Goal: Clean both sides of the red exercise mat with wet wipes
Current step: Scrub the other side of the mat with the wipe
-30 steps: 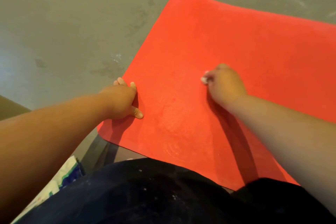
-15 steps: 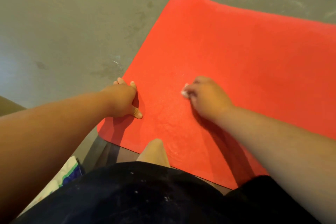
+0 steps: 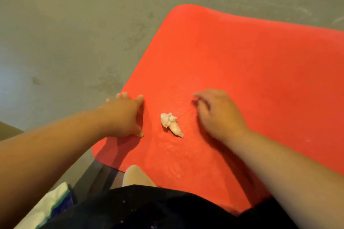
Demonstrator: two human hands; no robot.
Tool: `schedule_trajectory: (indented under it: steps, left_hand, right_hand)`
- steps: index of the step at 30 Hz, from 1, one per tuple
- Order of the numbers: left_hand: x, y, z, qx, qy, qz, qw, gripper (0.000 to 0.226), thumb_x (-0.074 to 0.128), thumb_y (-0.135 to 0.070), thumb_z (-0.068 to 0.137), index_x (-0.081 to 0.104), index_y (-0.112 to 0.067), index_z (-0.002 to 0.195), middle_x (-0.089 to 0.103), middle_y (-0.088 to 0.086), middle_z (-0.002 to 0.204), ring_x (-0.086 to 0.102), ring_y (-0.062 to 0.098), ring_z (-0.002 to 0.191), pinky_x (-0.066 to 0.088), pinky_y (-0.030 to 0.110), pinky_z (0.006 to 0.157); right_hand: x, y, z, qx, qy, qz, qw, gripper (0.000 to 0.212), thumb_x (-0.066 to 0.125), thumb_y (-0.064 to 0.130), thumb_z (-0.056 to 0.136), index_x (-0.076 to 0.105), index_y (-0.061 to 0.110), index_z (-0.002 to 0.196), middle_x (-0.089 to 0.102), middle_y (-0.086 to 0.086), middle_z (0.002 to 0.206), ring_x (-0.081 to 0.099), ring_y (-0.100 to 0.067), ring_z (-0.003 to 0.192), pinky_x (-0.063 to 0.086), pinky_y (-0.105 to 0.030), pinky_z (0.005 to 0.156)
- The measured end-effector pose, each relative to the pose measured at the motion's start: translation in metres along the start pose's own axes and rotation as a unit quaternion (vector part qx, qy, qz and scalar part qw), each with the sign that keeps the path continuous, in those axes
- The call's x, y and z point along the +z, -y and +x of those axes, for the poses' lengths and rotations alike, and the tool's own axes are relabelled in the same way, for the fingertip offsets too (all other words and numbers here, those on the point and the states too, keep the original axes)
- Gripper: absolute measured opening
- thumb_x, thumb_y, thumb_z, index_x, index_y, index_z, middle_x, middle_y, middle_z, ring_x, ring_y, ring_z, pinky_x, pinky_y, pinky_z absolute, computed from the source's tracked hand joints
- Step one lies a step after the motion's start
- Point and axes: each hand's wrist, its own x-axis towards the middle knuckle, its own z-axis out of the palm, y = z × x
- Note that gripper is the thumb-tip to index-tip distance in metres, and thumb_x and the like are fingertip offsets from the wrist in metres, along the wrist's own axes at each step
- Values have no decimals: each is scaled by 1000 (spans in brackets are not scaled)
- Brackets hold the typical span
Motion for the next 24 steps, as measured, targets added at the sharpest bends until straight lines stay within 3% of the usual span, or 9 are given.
schedule_trajectory:
  steps: [3,5,7,9,13,14,17,19,24]
  left_hand:
    - [0,-31,-4,188,-134,-93,968,76,45,-74,71,45,-37,138,46,-5,135,48,17,122,43,30,98]
    - [2,-53,-6,301,-158,-85,937,47,45,-60,83,62,-34,118,55,-8,125,59,14,104,52,29,83]
    - [7,-56,4,353,-191,-39,915,30,44,-41,93,67,-26,104,61,-4,115,63,17,90,55,28,69]
    - [4,-42,29,305,-220,-23,926,28,43,-39,93,68,-27,97,62,-4,107,60,17,90,52,28,73]
    - [-15,-25,74,102,-345,-109,927,38,47,-41,90,76,-16,89,61,12,83,61,34,74,47,36,66]
    - [-11,-36,74,113,-342,-111,926,37,47,-41,90,76,-17,91,61,10,81,63,33,74,47,33,65]
    - [4,-86,43,297,-243,-137,913,33,47,-41,90,74,-24,95,62,-2,80,62,18,71,44,26,61]
    - [-3,-87,49,343,-189,-122,912,34,46,-42,90,74,-27,99,61,-4,83,62,16,73,46,26,61]
    - [-39,-48,121,110,-333,-93,932,21,58,-27,90,73,-14,96,61,11,90,61,35,88,44,37,72]
  right_hand:
    - [-23,-64,15,124,-49,-113,985,51,34,34,84,60,12,122,57,-12,129,50,-32,120,34,-38,106]
    - [-26,-77,13,162,-37,-153,974,49,37,36,91,53,15,132,47,-9,142,40,-30,131,28,-40,111]
    - [-21,-78,11,170,-36,-156,972,45,43,32,94,49,19,136,40,-5,147,33,-26,136,23,-39,113]
    - [-19,-78,13,170,-40,-154,973,45,45,32,93,49,20,136,39,-3,148,31,-24,137,22,-39,113]
    - [-17,-82,14,176,-44,-158,971,44,45,32,92,50,22,134,41,-2,147,32,-23,136,24,-40,111]
    - [-16,-82,14,174,-46,-158,971,43,45,32,92,50,22,134,41,-2,146,32,-23,136,24,-40,110]
    - [-16,-81,14,172,-49,-159,971,43,43,32,90,52,21,131,43,-3,145,34,-24,135,26,-41,109]
    - [-16,-81,14,173,-56,-162,970,47,38,35,87,53,21,129,44,-4,143,36,-25,133,28,-41,108]
    - [-16,-80,15,174,-50,-168,969,44,41,33,88,53,21,128,44,-4,143,36,-25,133,27,-41,108]
